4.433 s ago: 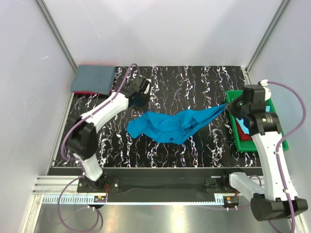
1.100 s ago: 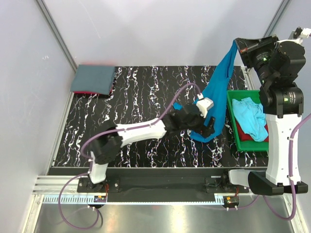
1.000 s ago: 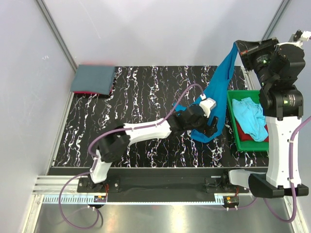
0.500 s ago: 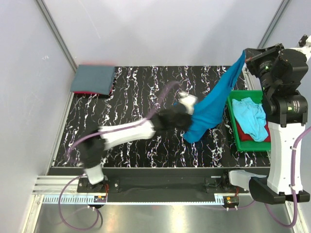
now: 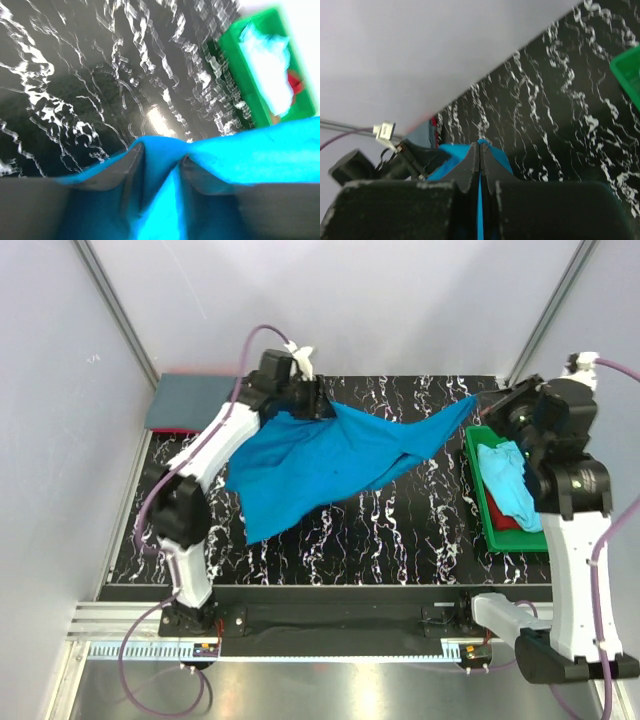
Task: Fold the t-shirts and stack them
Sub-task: Flatten the tshirt out
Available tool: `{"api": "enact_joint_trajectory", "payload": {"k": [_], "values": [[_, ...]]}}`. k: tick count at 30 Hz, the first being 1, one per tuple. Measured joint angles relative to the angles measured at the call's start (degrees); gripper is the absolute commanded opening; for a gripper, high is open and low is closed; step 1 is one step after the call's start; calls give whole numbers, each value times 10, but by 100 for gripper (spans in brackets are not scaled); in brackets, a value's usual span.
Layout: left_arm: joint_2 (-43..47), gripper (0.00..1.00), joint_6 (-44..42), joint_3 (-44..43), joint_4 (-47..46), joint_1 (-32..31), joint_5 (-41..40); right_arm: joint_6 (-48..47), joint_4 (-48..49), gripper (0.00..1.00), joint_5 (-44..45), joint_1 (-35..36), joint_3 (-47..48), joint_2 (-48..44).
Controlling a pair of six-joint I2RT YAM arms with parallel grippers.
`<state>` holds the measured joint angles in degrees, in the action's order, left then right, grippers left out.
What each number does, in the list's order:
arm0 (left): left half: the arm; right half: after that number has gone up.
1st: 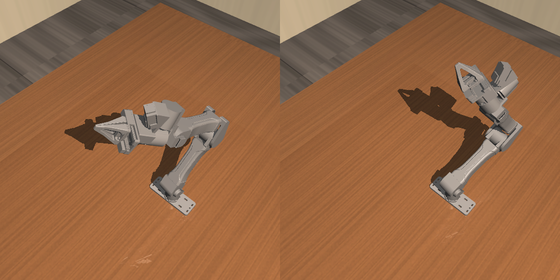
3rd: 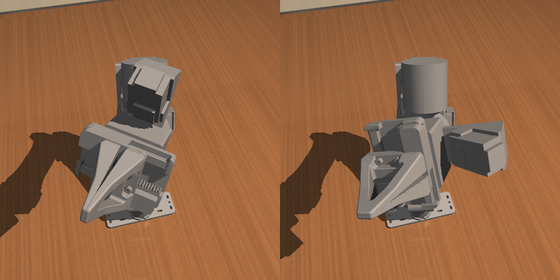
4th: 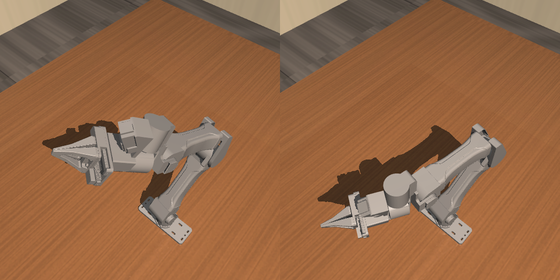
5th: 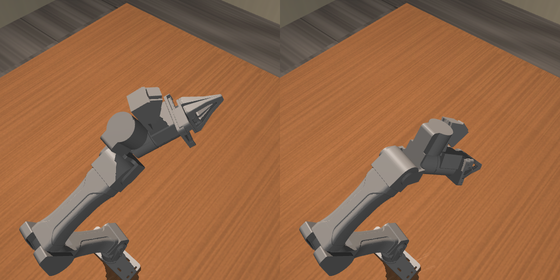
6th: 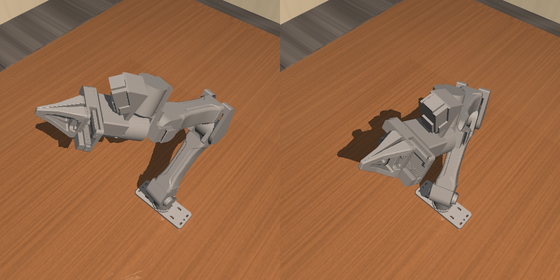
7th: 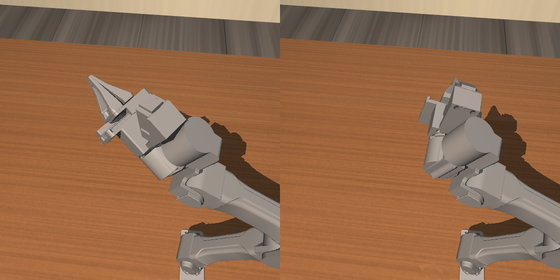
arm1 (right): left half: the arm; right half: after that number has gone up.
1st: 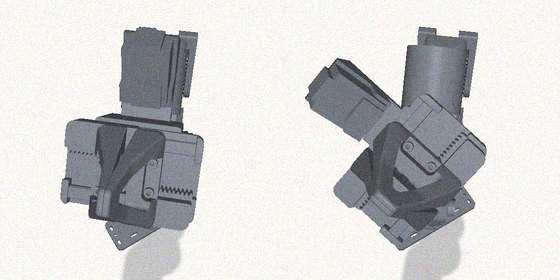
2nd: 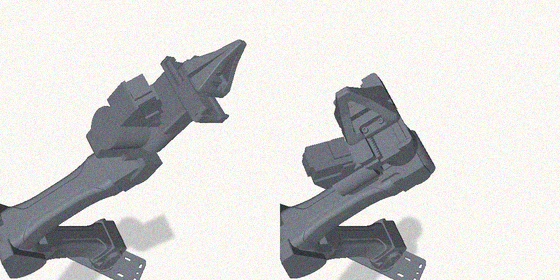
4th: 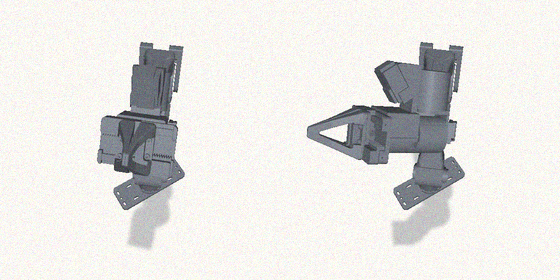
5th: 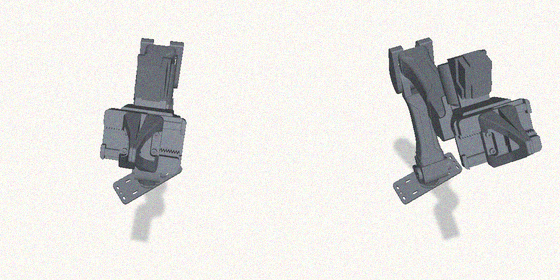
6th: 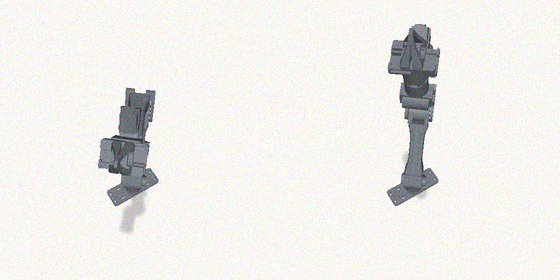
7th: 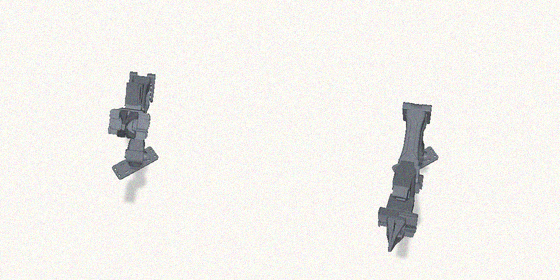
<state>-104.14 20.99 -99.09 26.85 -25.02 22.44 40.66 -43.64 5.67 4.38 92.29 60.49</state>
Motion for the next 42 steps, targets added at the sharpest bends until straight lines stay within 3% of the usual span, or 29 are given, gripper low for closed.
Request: {"api": "enact_joint_trajectory", "payload": {"k": [4,7,10,13,16,19,22,27,42], "values": [[-101,59,-29,-25,53,3,-12,7,19,0,-26,0,-74,12],[-93,60,-46,27,94,1,-83,8,20,0,-36,0,-116,19],[-31,59,-72,84,115,-9,-159,8,22,0,-37,0,-136,19],[87,58,-115,146,115,-47,-199,8,35,0,-38,0,-145,18],[206,56,-152,218,101,-125,-242,12,57,0,-40,0,-159,15],[247,55,-165,274,86,-214,-276,18,71,0,-45,0,-176,9],[231,54,-167,345,65,-266,-298,18,75,0,-49,0,-184,4],[200,46,-179,446,54,-269,-302,18,85,0,-49,0,-184,-10],[149,45,-177,455,15,-287,-259,25,95,0,-59,0,-194,-23]]}}
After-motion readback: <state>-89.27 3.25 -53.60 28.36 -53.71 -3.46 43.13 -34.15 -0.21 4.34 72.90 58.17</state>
